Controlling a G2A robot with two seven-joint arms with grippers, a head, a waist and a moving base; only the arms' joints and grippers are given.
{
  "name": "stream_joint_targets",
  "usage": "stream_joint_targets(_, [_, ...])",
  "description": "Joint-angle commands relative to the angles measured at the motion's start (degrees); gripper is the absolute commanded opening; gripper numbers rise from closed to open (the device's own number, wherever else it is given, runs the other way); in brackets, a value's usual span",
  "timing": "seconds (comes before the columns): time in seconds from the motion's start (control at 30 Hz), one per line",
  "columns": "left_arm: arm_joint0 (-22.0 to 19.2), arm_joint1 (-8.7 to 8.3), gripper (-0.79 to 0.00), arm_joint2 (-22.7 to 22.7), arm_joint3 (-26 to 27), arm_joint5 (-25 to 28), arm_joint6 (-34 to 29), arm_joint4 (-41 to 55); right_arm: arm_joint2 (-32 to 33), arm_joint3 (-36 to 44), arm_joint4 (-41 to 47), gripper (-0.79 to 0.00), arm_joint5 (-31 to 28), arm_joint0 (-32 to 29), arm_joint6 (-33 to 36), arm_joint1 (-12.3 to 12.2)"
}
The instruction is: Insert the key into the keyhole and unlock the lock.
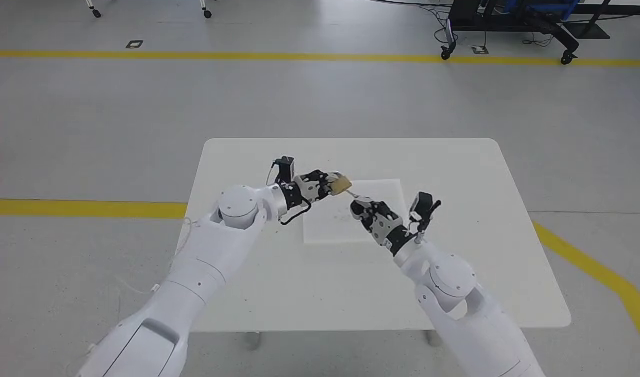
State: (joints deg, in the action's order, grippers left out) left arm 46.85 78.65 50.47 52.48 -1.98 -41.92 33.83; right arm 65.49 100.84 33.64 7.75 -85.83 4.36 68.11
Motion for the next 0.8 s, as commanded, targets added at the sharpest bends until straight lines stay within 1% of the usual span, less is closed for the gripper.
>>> stream_joint_targets(0.0, [0.1, 0.03, -0.785, 0.1, 0.1, 0.0, 0.1, -0.3, 0.0, -0.1, 0.0, -0.785, 0.0, 0.1, -0.4, 0.1])
stream_joint_targets(0.33, [0.2, 0.28, -0.785, 0.5, 0.1, -1.2, 0.1, -1.5, -0.8, -0.9, -1.0, -0.785, 1.7, 1.2, -1.8, 0.7])
stream_joint_targets(0.63, [0.2, 0.47, -0.785, 1.0, 0.1, -1.2, 0.1, -2.4, -0.9, -1.5, -1.5, -0.785, 2.4, 1.8, -3.0, 1.3])
stream_joint_targets(0.77, [0.3, 0.56, -0.785, 1.1, 0.2, -1.5, 1.2, -3.4, -0.9, -1.7, -1.7, -0.785, 2.6, 2.0, -3.8, 1.5])
